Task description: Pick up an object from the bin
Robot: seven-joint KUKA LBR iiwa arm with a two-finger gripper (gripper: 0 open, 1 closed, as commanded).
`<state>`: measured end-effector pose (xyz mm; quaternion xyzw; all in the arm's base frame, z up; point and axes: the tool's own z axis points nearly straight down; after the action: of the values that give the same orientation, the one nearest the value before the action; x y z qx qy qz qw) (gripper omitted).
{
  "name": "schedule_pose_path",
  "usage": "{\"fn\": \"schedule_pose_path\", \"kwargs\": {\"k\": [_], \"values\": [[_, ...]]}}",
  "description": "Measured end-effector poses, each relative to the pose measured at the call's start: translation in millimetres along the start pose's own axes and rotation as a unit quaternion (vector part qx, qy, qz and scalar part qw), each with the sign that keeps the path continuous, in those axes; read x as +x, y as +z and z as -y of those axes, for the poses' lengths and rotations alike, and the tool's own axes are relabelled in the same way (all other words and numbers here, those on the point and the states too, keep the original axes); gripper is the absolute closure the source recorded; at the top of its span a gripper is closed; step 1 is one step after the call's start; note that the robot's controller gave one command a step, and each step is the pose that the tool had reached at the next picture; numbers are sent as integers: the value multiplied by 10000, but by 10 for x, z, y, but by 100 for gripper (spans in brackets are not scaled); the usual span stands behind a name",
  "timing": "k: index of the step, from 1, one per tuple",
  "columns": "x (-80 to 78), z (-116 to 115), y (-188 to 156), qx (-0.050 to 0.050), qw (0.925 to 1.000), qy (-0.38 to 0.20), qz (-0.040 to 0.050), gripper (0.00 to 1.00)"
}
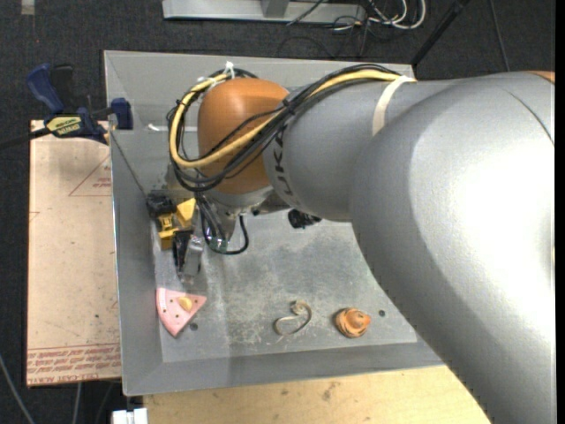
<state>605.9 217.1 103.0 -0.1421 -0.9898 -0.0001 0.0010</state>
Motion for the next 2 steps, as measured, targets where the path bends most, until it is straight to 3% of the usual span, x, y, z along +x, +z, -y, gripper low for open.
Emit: {"fn": "schedule_pose_path", "kwargs": {"k": [1,2], "values": [[-42,-41,-177,-11,9987,-507,31,0],[14,-139,127,-7,9529,-3031,44,0]]}}
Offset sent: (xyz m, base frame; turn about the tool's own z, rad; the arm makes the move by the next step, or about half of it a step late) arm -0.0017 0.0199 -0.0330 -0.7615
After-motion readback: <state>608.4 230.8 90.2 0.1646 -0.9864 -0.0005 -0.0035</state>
